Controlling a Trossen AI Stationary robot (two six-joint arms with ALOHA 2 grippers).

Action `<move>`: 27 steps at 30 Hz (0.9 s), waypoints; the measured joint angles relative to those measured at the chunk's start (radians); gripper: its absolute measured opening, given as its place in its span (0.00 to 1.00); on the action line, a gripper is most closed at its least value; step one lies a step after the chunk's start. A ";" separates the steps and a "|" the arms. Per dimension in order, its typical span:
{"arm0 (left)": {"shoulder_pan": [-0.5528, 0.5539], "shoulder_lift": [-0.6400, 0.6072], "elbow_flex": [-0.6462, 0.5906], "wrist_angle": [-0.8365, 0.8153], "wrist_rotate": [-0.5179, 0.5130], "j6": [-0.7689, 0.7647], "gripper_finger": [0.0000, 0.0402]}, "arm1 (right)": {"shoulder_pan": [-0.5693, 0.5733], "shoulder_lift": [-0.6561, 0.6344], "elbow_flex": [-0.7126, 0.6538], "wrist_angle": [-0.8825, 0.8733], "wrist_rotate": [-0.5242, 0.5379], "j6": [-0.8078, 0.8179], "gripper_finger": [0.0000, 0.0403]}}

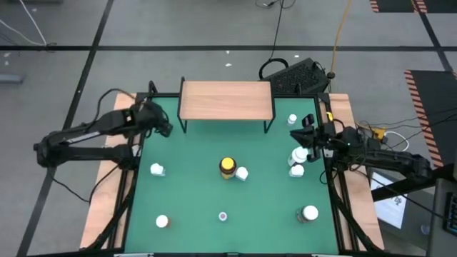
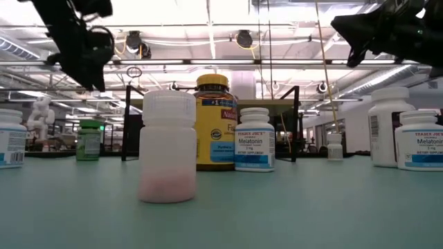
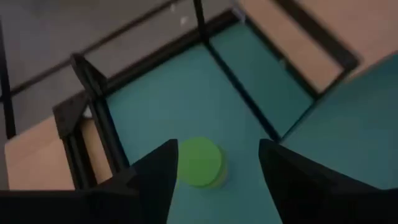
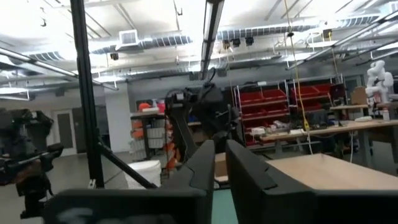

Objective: Pick and place medicine bottles onto shelf by color
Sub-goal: Put the green pill bottle on the shelf

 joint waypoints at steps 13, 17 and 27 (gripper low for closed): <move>0.244 0.160 0.008 0.051 0.193 0.171 0.82 | 0.000 0.069 0.000 0.000 0.079 0.015 0.42; 0.280 0.208 0.008 0.048 0.215 0.211 0.85 | 0.000 0.081 0.000 0.000 0.078 0.030 0.49; 0.318 0.238 0.008 0.031 0.211 0.225 0.83 | 0.000 0.105 0.000 0.000 0.078 0.064 0.56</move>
